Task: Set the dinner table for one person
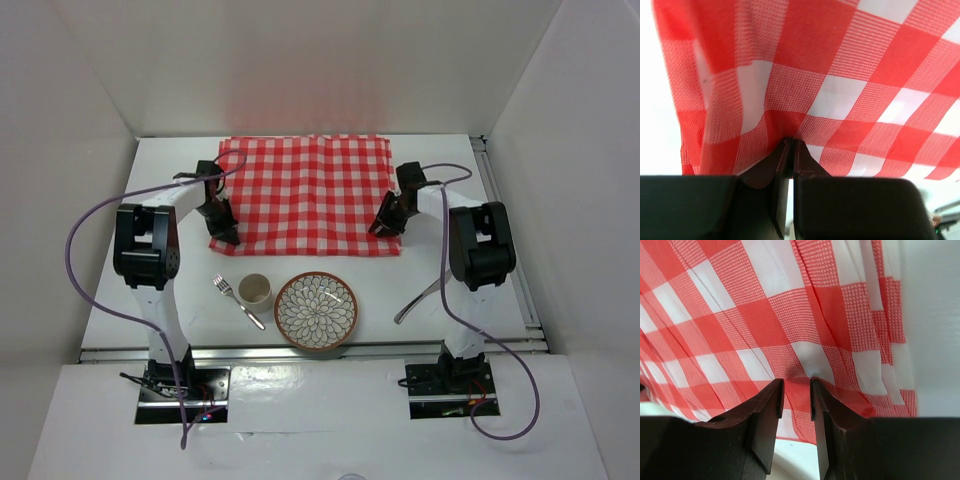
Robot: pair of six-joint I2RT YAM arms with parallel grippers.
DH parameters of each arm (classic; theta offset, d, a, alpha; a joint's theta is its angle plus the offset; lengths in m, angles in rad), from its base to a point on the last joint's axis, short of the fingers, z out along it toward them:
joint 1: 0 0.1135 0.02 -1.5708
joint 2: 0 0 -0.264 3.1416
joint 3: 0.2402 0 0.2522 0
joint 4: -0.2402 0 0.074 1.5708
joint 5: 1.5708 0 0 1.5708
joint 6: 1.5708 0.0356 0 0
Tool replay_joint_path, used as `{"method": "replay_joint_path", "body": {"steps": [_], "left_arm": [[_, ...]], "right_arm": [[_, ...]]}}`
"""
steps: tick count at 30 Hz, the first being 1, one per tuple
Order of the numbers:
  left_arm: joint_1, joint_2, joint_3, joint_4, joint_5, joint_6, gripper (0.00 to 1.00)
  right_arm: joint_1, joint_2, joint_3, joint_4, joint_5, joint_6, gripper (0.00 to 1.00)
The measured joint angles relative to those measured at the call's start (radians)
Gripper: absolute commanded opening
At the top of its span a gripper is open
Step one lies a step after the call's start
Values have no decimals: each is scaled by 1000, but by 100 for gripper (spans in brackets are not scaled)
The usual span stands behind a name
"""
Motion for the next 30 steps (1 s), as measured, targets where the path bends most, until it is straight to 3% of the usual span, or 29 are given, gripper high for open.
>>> {"method": "replay_joint_path", "body": {"steps": [12,24,27,30], "left_arm": [[-18,-128,-197,42,-4,-28,12],[-20,-183,-247,27,-60,-25,16],[-19,-209,-243,-2,-87,-23,19],[-19,-244,-192,-57,-117,-23,20]], "right_arm": [[-7,-148,-198,65,65,-1,40],[-10,-278,-352,61,71,0,40],[-10,-280,-331,14,93,-12,44],[-15,-288,-271,-62,117,-35,56]]}}
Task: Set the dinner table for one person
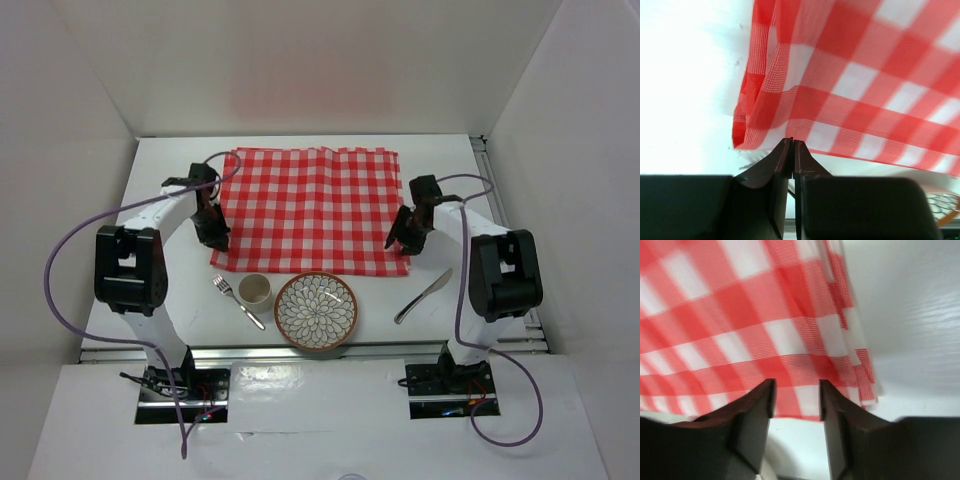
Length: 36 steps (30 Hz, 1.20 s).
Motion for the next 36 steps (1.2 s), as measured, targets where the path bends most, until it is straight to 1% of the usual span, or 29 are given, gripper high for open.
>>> {"method": "replay_joint_path", "body": {"steps": [2,3,6,7,9,11,15,17,19,22,25,28,29,33,36], "left_arm": [[1,-24,58,-29,-14,0,22],[2,-42,91,-35,-18,-2,23],[2,-103,171,-50,-42,-2,24],[2,-124,188,-56,-53,-3,24],[7,-175,219,-68,-78,-4,24],[14,-233,225,-67,-85,-4,26],[36,-370,208,-36,-54,-3,27],[43,-438,190,-12,-26,-3,28],[44,-481,180,5,6,-3,28],[44,-489,177,17,39,-3,28],[44,-480,160,19,57,-3,28],[44,-477,142,11,73,-3,28],[44,-477,136,8,74,-3,28],[44,-477,126,4,77,-1,28],[44,-478,126,1,78,1,28]], "right_arm": [[-4,-21,69,-43,2,-19,66],[-5,-40,106,-51,-1,-31,68],[-2,-129,183,-50,-26,-64,73],[3,-170,191,-47,-39,-72,73],[21,-263,176,-47,-68,-89,77],[64,-356,107,-29,-94,-93,80],[204,-515,-117,-31,-165,-68,82],[259,-554,-236,-32,-198,-33,84],[304,-569,-341,-31,-225,6,88],[357,-575,-435,-2,-264,58,88],[395,-578,-497,88,-307,107,84],[423,-564,-541,197,-325,158,78],[433,-552,-556,244,-327,175,73],[446,-498,-606,394,-326,236,71],[446,-467,-636,497,-320,268,65]]}}
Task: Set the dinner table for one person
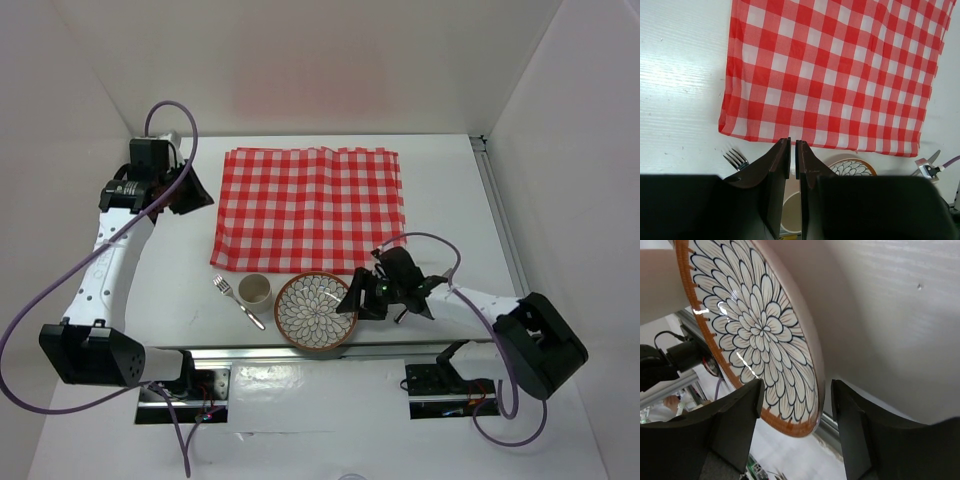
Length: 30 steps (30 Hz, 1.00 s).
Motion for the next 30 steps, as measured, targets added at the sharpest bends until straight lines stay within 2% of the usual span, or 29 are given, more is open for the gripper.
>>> {"method": "replay_joint_path", "body": {"steps": [6,7,10,11,14,18,22,27,30], "left_arm": [[0,0,0,-1,14,0,28],[0,0,0,-1,16,0,28],[0,0,0,-2,22,0,28],[0,0,0,-2,22,0,28],[0,0,0,-2,21,0,28],[0,2,2,-5,21,0,28],[0,12,15,-8,31,0,28],[0,18,48,-17,47,0,28],[0,28,85,-18,50,0,28]], "right_arm": [[14,101,-12,128,9,29,46],[17,116,-11,132,12,33,38],[26,127,-10,130,42,36,22],[27,127,-10,126,54,38,12],[31,101,-6,124,56,43,0],[34,27,20,24,99,22,0],[-2,-48,82,-164,138,-45,0],[-92,-122,224,-432,174,-159,0],[-164,-133,369,-559,179,-224,0]]}}
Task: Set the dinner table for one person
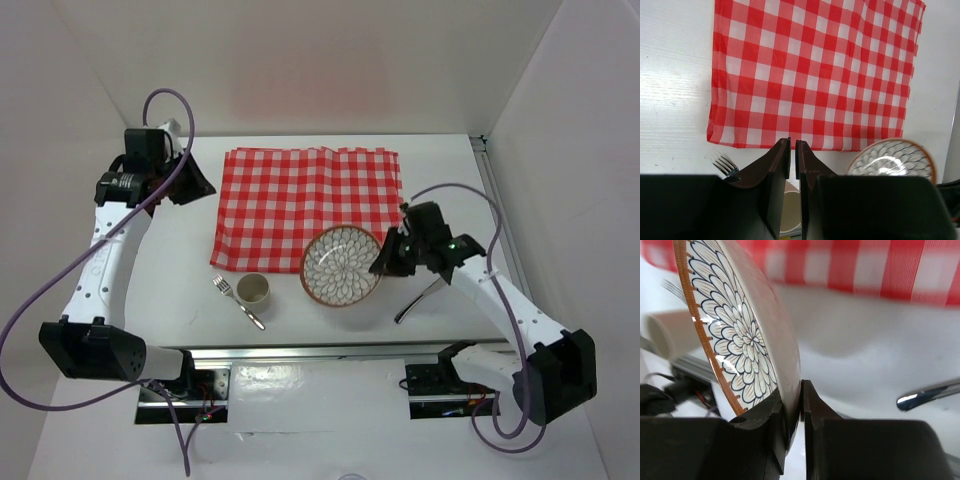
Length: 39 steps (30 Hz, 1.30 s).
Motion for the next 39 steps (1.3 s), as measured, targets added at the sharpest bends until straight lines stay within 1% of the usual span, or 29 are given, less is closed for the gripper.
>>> {"method": "replay_joint_path", "body": {"steps": [2,4,7,10,14,17,23,26,35,36,38,39], "left_arm": [[0,2,10,0,5,0,28],[0,3,10,-2,8,0,28],[0,6,10,-7,12,0,28],[0,6,10,-11,12,0,28],[0,6,5,-16,12,0,28],[0,6,-6,-24,18,0,28],[0,1,-14,-37,22,3,28],[0,-11,-27,-45,21,4,28],[0,-27,-42,-68,17,23,28],[0,-28,-42,-72,16,25,38],[0,-31,-45,-76,15,31,49],[0,-36,-51,-77,15,32,51]], "right_arm": [[-54,18,106,-31,-7,-31,0],[-107,69,218,-26,-36,-50,0],[-161,179,332,50,-79,-54,0],[-178,333,408,153,-116,-28,0],[-177,544,460,290,-152,28,0],[-175,656,465,371,-153,61,0],[-158,845,570,419,-146,85,0],[-143,894,600,459,-150,92,0],[-118,961,616,502,-190,114,0],[-117,976,621,505,-195,116,0],[-116,999,623,507,-196,124,0],[-115,1009,623,505,-195,125,0]]}}
